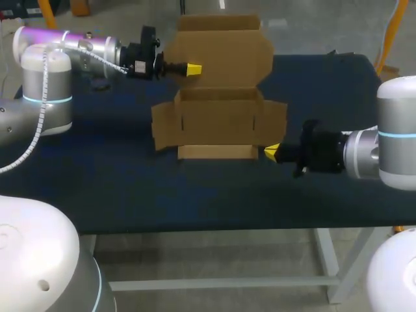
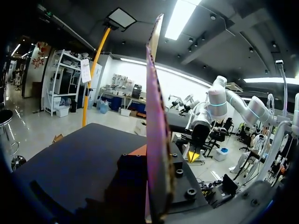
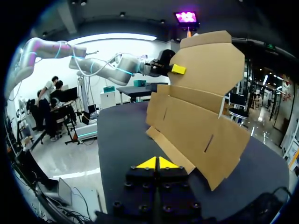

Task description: Assemble the packaging by folding the flat box into shape, placing the metal phone stand inside, and closing the box properly

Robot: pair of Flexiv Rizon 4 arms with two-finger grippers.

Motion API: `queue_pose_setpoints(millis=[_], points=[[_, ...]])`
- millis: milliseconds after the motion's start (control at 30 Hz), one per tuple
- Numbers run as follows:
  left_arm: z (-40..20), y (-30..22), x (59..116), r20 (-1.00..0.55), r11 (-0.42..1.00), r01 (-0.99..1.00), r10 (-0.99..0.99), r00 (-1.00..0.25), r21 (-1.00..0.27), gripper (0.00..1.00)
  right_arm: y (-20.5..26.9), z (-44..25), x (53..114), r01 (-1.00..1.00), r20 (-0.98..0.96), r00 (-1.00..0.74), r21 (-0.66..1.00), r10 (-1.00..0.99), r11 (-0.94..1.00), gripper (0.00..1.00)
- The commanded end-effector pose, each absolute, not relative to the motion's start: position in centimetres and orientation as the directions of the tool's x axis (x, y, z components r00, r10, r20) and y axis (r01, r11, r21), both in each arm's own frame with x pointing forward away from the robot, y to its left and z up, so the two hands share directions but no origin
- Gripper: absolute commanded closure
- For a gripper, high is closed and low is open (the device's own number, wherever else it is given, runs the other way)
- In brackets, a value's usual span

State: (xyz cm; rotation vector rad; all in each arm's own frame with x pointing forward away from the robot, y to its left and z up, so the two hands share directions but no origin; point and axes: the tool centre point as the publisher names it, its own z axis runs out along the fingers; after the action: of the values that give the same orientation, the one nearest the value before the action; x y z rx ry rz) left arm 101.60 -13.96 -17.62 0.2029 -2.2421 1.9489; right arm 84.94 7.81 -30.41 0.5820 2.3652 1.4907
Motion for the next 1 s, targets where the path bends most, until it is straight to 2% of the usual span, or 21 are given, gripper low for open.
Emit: queue_pose_setpoints(millis=[33,400,767,1000], points=[[-17.9,-14.0,101.6,0.200,0.145,-0.197,0.009,-0.980,-0.970,1.00,7.8,-30.6,84.9,0.180,-0.027,-0.877,0.907,0.479,0.381,1.00],[-18.6,-13.9,100.7,0.136,0.165,-0.132,0.017,-0.991,-0.977,1.00,7.8,-30.6,84.9,0.180,-0.027,-0.877,0.907,0.479,0.381,1.00],[-19.6,-13.3,100.4,0.113,0.172,-0.107,0.025,-0.993,-0.979,1.00,12.3,-34.2,84.1,0.140,-0.016,-0.892,0.940,0.452,0.310,1.00],[-19.7,-13.1,100.4,0.114,0.172,-0.107,0.028,-0.993,-0.979,1.00,12.3,-34.2,84.1,0.140,-0.016,-0.892,0.940,0.452,0.310,1.00]])
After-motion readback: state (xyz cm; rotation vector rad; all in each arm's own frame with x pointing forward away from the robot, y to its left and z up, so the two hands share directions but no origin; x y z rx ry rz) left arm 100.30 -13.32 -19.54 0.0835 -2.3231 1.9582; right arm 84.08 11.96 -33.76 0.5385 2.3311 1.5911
